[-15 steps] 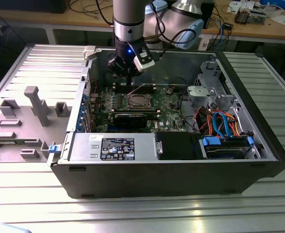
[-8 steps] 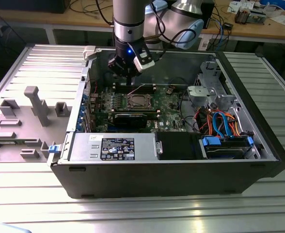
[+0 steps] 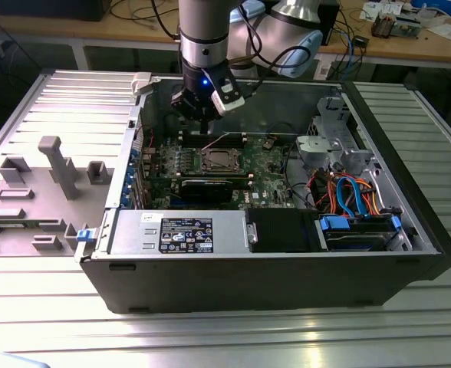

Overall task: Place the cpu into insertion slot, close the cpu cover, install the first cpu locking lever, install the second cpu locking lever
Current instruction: 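Install the first cpu locking lever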

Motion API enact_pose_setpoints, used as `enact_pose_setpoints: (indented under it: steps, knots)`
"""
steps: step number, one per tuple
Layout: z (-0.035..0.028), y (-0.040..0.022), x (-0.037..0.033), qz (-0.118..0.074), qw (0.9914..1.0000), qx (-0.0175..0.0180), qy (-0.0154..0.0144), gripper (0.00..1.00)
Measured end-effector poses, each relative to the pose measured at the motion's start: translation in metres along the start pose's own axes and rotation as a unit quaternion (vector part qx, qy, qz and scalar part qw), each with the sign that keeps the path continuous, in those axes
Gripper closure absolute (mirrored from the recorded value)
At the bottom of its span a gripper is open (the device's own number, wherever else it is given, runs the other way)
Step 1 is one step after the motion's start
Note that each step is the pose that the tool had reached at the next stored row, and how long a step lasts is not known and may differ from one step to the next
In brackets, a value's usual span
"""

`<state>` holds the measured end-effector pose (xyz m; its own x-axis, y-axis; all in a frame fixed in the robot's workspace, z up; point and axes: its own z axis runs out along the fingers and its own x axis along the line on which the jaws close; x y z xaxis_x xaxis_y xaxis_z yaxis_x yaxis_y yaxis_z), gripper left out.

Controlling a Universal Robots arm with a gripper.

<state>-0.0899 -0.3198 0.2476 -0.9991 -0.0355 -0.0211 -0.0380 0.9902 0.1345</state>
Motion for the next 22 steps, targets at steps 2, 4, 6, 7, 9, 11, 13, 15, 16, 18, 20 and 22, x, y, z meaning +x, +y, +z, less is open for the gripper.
enact_pose_setpoints:
  steps: [2, 4, 6, 7, 9, 11, 13, 15, 16, 18, 20, 22]
  knots:
    - [0.0003, -0.0002, -0.0001, 0.000, 1.00000, -0.0013, -0.0002, 0.89]
    - [0.0009, -0.0004, -0.0003, 0.000, 0.99998, -0.0056, -0.0003, 0.89]
    - [0.0026, -0.0007, -0.0012, 0.000, 0.99998, -0.0069, -0.0003, 0.89]
    - [0.0034, -0.0008, -0.0019, 0.000, 0.99998, -0.0068, -0.0003, 0.89]
    - [0.0048, -0.0011, -0.0042, 0.000, 0.99998, -0.0062, -0.0002, 0.89]
    - [0.0063, -0.0014, -0.0074, 0.000, 0.99998, -0.0057, -0.0002, 0.89]
    - [0.0077, -0.0017, -0.0098, 0.000, 0.99999, -0.0054, -0.0002, 0.89]
    - [0.0090, -0.0019, -0.0120, 0.000, 0.99999, -0.0053, -0.0002, 0.89]
    - [0.0095, -0.0021, -0.0132, 0.000, 0.99999, -0.0052, -0.0002, 0.89]
    - [0.0103, -0.0022, -0.0153, 0.000, 0.99999, -0.0051, -0.0002, 0.89]
    - [0.0112, -0.0024, -0.0170, 0.000, 1.00000, -0.0031, -0.0001, 0.89]
    - [0.0123, -0.0026, -0.0189, 0.000, 1.00000, 0.0007, 0.0000, 0.89]
